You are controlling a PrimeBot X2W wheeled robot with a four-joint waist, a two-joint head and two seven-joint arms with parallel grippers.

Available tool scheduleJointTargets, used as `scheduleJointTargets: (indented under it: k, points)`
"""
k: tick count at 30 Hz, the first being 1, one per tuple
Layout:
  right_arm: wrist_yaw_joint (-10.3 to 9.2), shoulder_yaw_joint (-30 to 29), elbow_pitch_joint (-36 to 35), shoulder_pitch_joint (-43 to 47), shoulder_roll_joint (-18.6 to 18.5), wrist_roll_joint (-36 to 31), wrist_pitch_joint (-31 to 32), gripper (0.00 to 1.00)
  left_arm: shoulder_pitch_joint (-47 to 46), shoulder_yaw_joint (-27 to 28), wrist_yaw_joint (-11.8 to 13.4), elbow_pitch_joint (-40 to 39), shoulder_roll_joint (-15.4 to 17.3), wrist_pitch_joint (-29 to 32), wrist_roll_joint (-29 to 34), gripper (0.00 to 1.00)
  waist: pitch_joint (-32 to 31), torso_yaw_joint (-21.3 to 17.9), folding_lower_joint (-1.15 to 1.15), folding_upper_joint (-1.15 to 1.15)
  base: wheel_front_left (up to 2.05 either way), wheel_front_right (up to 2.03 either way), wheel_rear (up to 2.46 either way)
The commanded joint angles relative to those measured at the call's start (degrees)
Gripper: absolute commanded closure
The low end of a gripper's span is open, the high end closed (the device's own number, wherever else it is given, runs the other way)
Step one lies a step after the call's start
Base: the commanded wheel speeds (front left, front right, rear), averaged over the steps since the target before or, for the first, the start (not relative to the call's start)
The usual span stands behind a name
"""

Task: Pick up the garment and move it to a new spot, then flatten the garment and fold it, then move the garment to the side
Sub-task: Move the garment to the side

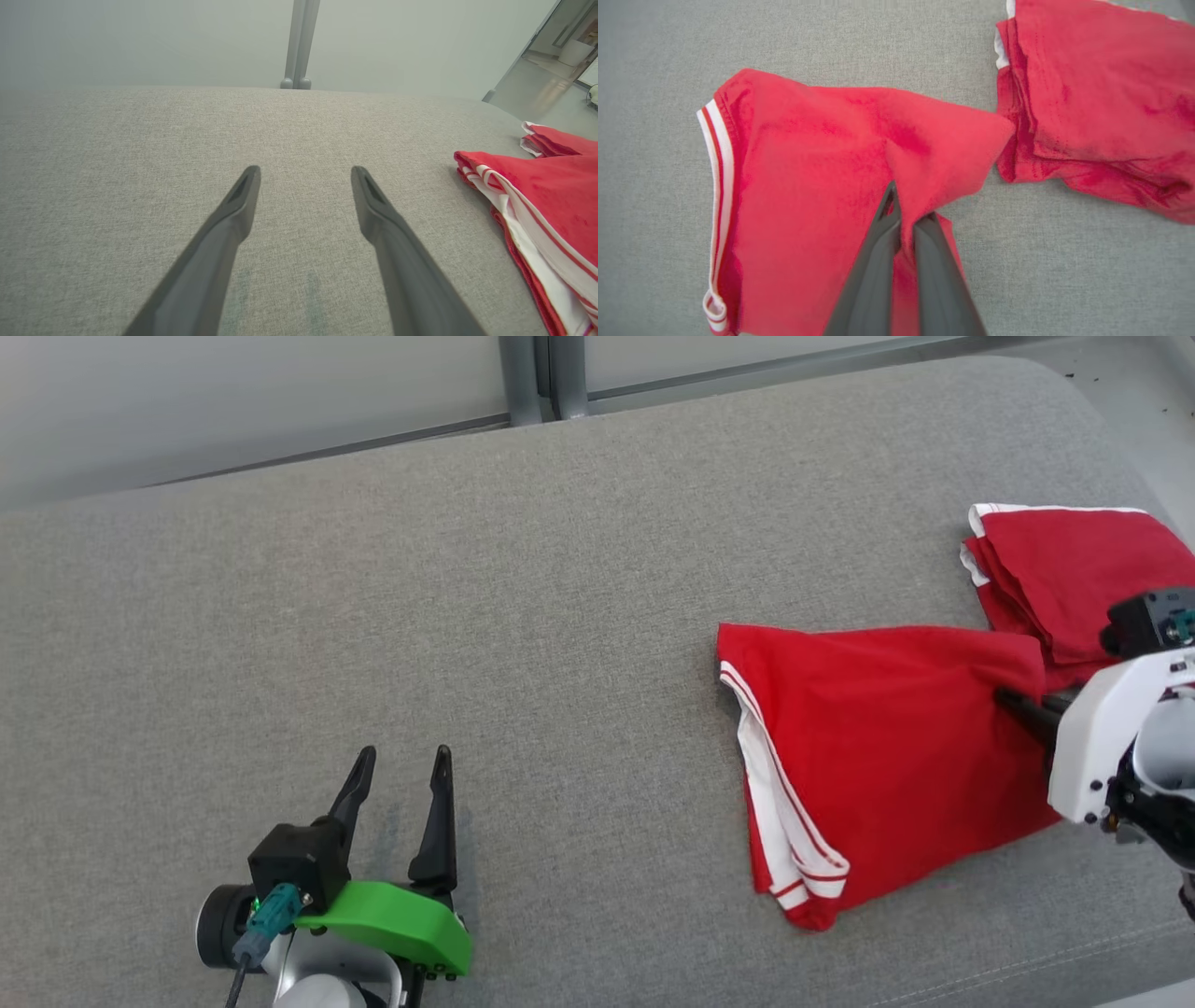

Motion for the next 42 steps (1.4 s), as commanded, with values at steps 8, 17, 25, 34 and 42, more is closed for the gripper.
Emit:
scheduleJointTargets:
  k: [8, 17, 25, 34, 42]
  points:
    - [0.01, 4.7, 3.9, -15.5, -5.6, -2.5, -0.1, 1.00, -2.3, -0.3, 0.6, -0.4, -0.2, -0.2, 1.3, 0.00, 4.6, 2.1, 0.00, 0.65, 0.00, 0.00, 0.00]
    - [0.01, -0.6, 11.6, -21.9, -9.6, -3.4, 3.8, 1.00, -2.9, -0.6, 1.0, -0.7, -0.2, 0.1, 1.5, 0.00, 6.3, 3.4, 0.00, 0.65, 0.00, 0.00, 0.00]
    - [0.01, -5.9, 14.0, -23.6, -10.9, -4.1, 3.3, 1.00, -3.7, -0.6, 1.4, -1.5, 0.5, 0.8, 1.9, 0.00, 7.5, 2.7, 0.00, 0.65, 0.00, 0.00, 0.00]
    - [0.01, -11.4, 18.8, -24.8, -12.2, -6.1, 1.6, 1.00, -5.1, -0.7, 2.0, -2.8, 1.6, 2.2, 2.6, 0.00, 9.6, 2.8, 0.00, 0.65, 0.00, 0.00, 0.00]
    - [0.01, -14.3, 28.1, -23.9, -10.5, -14.4, -8.2, 0.59, -6.3, -1.4, 2.5, -4.4, 2.1, 3.9, 3.4, 0.00, 11.7, 4.4, 0.00, 0.65, 0.00, 0.00, 0.00]
